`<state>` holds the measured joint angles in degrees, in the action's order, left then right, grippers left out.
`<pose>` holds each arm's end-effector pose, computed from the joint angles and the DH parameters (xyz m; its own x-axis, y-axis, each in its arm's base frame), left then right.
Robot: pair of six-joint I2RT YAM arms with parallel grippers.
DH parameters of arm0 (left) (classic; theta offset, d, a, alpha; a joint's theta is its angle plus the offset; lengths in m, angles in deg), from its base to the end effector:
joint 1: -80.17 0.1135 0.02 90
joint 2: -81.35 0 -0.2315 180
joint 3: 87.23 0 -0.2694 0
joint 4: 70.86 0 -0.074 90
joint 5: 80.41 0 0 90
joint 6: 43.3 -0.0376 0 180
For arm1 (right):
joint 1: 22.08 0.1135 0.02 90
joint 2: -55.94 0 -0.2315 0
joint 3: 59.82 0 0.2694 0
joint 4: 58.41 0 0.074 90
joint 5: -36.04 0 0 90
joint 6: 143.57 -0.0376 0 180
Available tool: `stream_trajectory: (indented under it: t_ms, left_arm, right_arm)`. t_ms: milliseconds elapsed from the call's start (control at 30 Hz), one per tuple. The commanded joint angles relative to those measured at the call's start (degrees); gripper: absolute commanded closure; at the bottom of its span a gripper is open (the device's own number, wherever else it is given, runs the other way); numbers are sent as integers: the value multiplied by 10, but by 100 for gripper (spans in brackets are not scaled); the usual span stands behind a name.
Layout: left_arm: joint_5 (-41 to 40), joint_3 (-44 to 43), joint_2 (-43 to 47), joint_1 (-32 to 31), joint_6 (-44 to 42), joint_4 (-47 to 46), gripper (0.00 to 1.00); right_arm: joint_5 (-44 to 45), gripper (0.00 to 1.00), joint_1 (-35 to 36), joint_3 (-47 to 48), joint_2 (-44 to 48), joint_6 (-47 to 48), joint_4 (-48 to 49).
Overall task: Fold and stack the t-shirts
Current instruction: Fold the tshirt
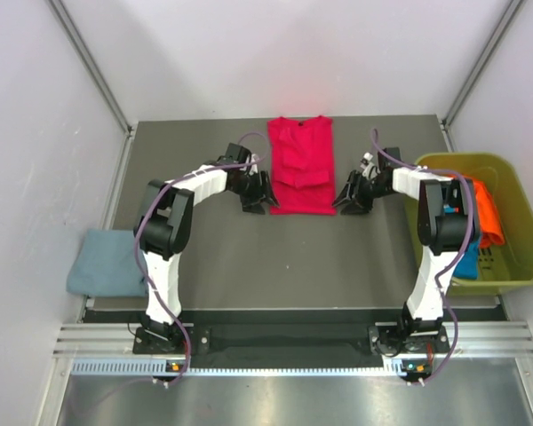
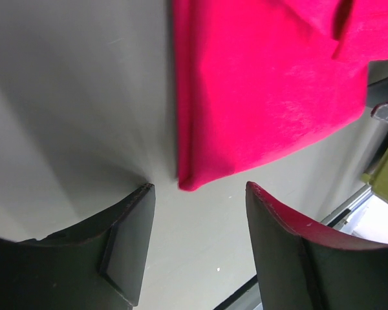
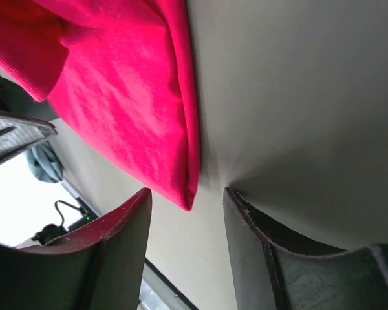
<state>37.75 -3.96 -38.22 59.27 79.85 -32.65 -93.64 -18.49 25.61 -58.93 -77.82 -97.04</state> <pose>0.3995 -0.1715 0.1165 -0.9731 -0.1445 -0.1794 -0.0050 0.7920 -0.6104 0.3881 0.0484 0.0956 -0.9617 0.2564 -0.0973 0.1193 0.7106 0.6934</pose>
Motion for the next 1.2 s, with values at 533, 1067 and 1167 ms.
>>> stream_trajectory:
  t_ms: [533,1067,1167]
  left_arm:
    - [18,9,-23,-12,25,-27,54]
    - [8,11,72,-11,-21,13,100]
    - [8,12,123,-12,-41,21,100]
  right_arm:
    - [-16,57,42,11,-26,-28,47]
    - [-17,98,44,-8,43,-10,48]
    - [-19,100,44,-31,88,-14,48]
